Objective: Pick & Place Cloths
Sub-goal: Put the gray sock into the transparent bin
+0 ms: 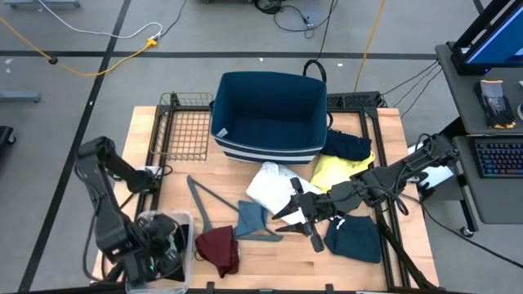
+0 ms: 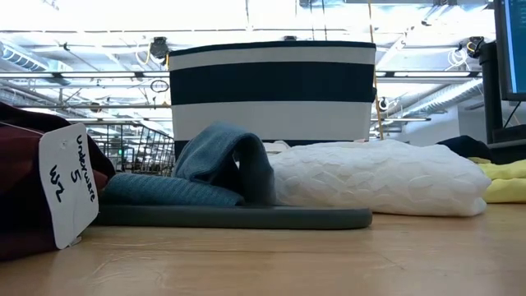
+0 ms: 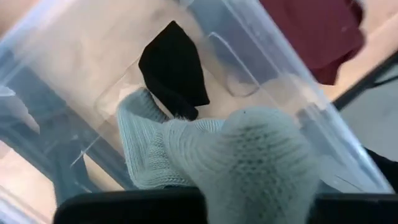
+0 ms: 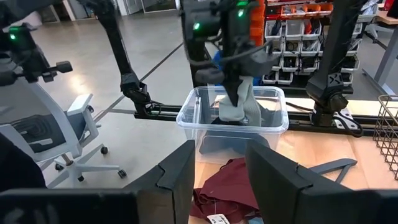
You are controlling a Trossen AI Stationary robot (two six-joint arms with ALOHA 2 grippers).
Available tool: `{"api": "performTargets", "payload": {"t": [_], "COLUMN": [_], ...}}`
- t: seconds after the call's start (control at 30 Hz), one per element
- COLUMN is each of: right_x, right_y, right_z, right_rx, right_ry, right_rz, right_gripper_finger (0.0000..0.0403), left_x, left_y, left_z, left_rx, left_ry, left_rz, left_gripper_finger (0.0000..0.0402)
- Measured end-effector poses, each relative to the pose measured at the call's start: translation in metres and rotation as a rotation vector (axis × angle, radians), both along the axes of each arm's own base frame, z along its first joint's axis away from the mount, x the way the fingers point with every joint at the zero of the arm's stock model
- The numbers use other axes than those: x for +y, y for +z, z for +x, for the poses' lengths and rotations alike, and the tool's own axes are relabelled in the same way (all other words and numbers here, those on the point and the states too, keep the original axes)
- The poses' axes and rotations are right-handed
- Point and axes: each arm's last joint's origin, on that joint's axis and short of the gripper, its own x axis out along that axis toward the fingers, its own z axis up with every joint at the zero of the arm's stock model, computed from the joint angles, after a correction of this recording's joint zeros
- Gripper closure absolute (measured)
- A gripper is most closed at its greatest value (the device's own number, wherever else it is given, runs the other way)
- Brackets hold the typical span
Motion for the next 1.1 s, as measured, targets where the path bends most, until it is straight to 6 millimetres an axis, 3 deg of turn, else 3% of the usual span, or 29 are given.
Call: {"api": "performTargets", "payload": {"t": [0.23, 0.57, 0.83, 1.1], "right_x": [0.0, 0.001, 0.001, 0.001], "right_y": [0.0, 0.0, 0.0, 0.0], "right_z": [0.0, 0.0, 0.0, 0.0], "right_rx": [0.003, 0.01, 0.01, 0.01], "right_ry": [0.002, 0.0, 0.0, 0.0], "right_rz": [0.008, 0.029, 0.029, 0.029], "right_gripper_finger": [0.0271, 0.0271, 0.0271, 0.0271], "left_x": [-0.014, -0.013, -0.013, -0.013], "left_y": [-0.034, -0.078, -0.083, -0.083], "left_z": [-0.001, -0.011, -0.011, -0.011], "left_rx": [0.066, 0.093, 0.09, 0.083], "left_ry": [0.038, 0.068, 0.042, 0.039], "left_rz": [0.095, 0.1, 0.087, 0.091], "left_gripper_finger": [0.039, 0.0376, 0.0377, 0.0339]}}
